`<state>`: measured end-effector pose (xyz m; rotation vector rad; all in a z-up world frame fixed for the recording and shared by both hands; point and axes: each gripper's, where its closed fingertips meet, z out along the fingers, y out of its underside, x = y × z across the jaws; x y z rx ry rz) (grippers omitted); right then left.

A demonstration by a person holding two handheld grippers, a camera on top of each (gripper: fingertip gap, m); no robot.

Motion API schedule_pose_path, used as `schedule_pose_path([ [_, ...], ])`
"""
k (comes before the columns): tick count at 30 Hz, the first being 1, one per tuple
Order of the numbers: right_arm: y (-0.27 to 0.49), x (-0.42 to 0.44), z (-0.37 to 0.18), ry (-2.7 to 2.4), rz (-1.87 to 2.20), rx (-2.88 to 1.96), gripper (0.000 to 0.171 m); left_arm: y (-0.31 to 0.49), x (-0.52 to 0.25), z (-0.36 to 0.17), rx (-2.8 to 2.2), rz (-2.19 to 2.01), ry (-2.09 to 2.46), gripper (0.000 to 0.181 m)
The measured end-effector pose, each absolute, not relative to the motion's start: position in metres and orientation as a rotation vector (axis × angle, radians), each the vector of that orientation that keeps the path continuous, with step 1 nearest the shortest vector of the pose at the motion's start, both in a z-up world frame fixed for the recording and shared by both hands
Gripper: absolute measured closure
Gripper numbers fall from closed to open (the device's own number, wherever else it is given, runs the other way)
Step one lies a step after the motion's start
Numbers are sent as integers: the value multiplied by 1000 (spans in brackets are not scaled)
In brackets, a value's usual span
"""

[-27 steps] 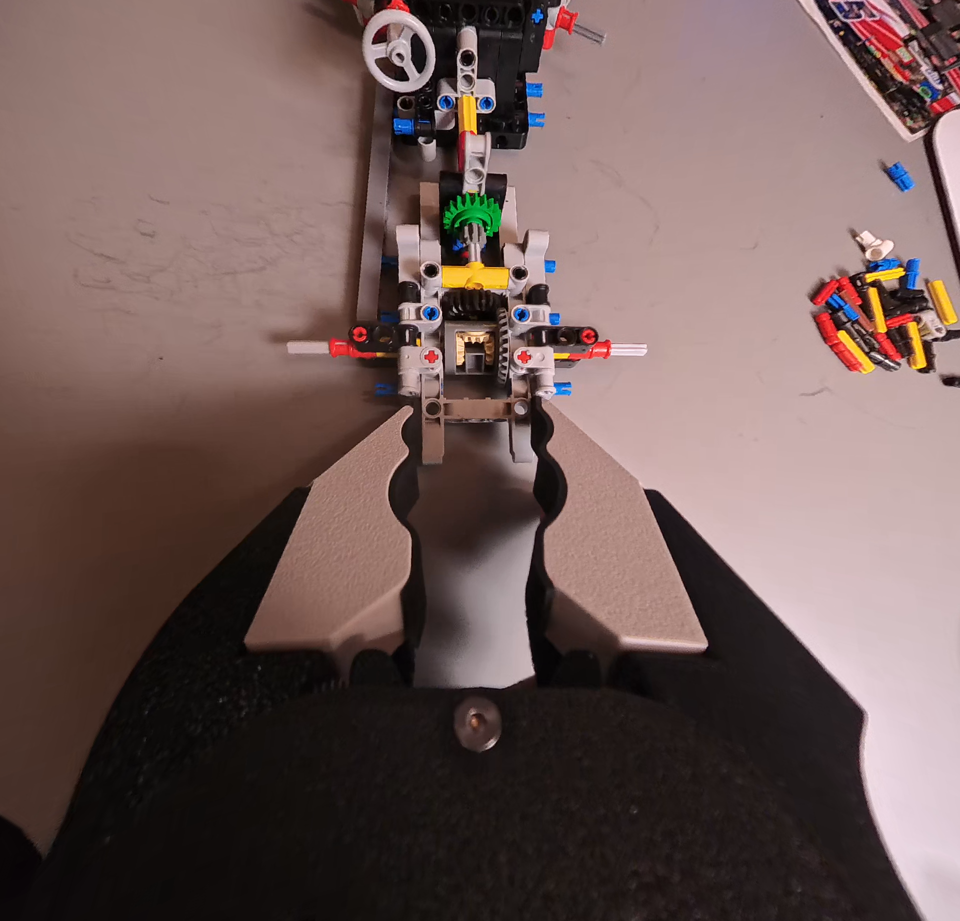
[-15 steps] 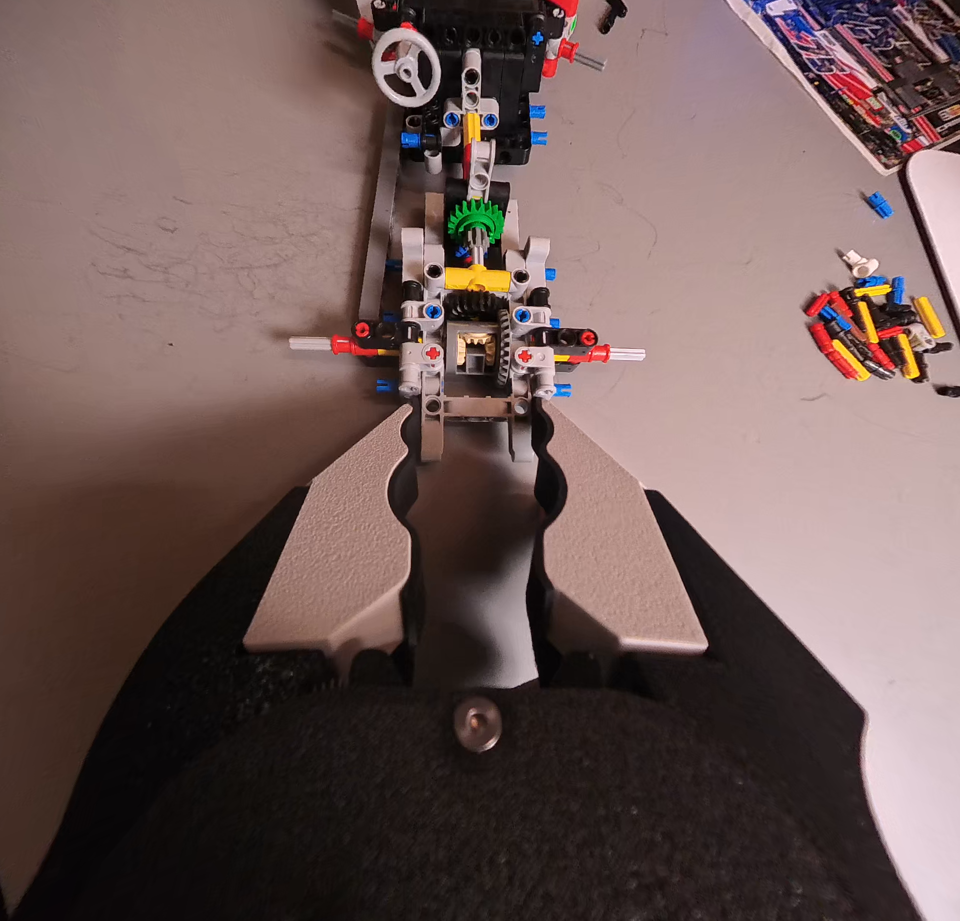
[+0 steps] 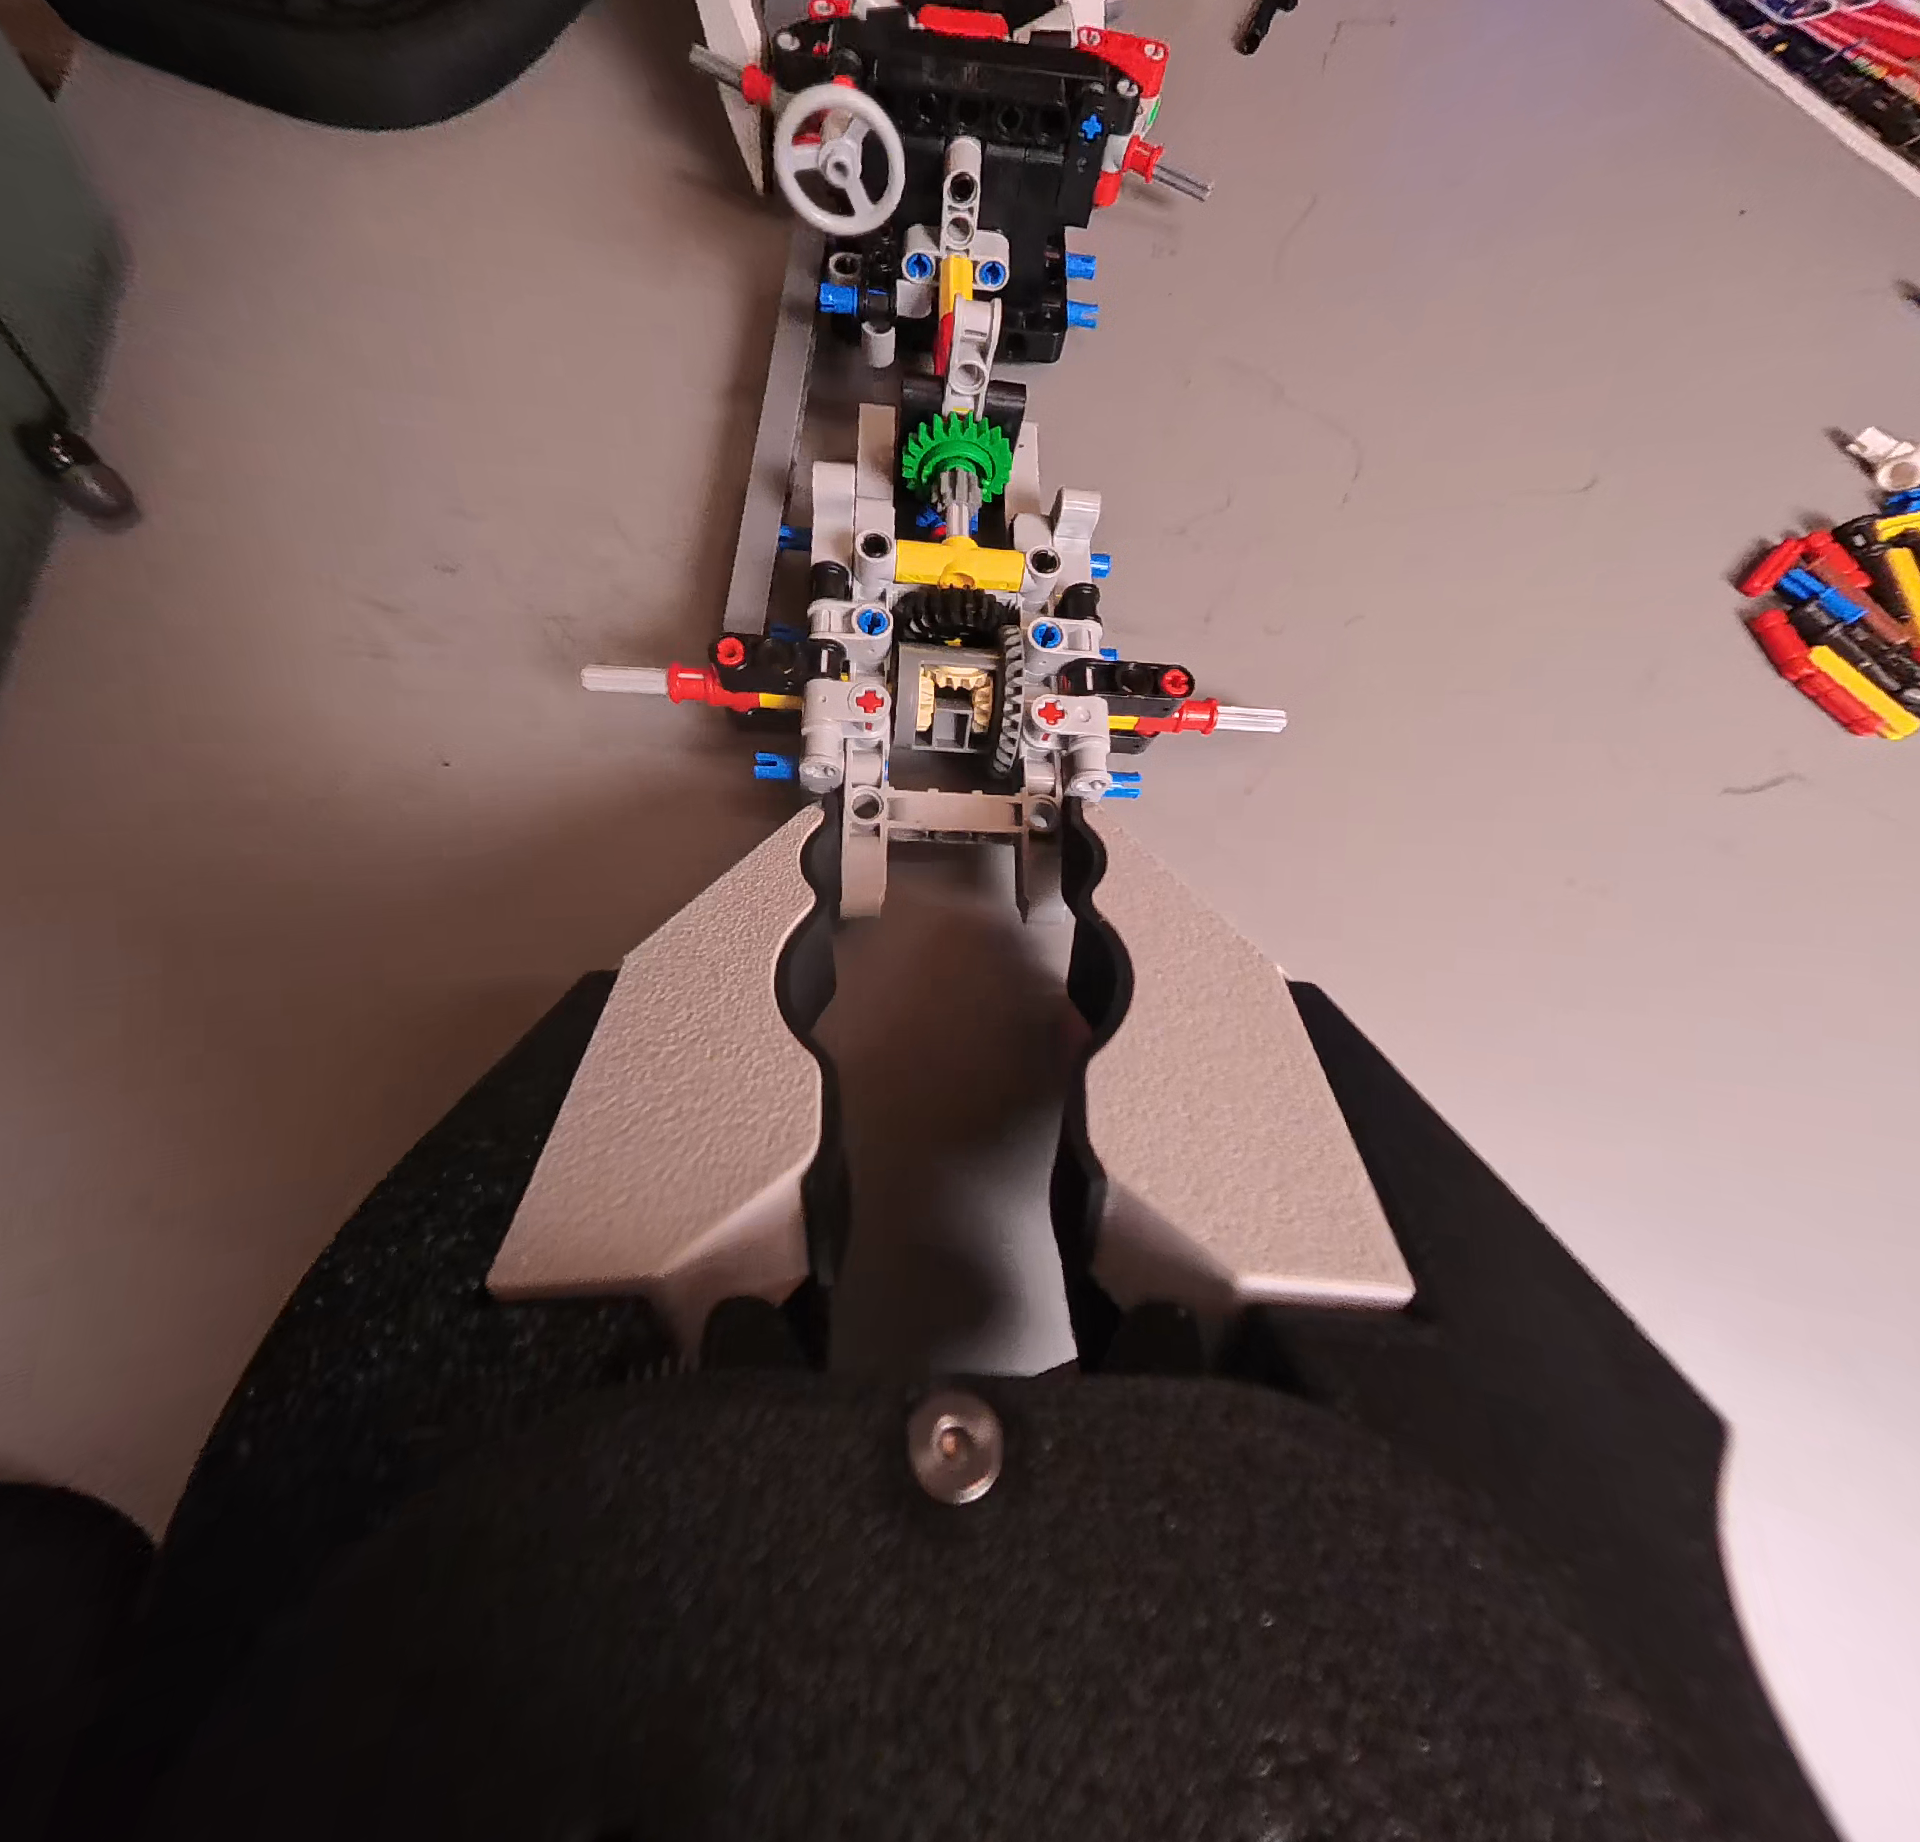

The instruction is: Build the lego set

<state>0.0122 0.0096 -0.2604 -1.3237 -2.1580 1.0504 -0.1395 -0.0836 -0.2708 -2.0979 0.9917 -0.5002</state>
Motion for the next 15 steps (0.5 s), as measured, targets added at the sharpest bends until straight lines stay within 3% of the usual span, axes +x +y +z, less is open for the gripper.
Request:
schedule_pose_path([
  [9, 10, 14, -252, -2111, 1297, -1471, 131, -78, -139, -268, -2065, -444, 984, 99],
  [15, 10, 14, -246, -2062, 1437, -1554, 131, -68, -144, -259, -2000, -335, 963, 111],
])
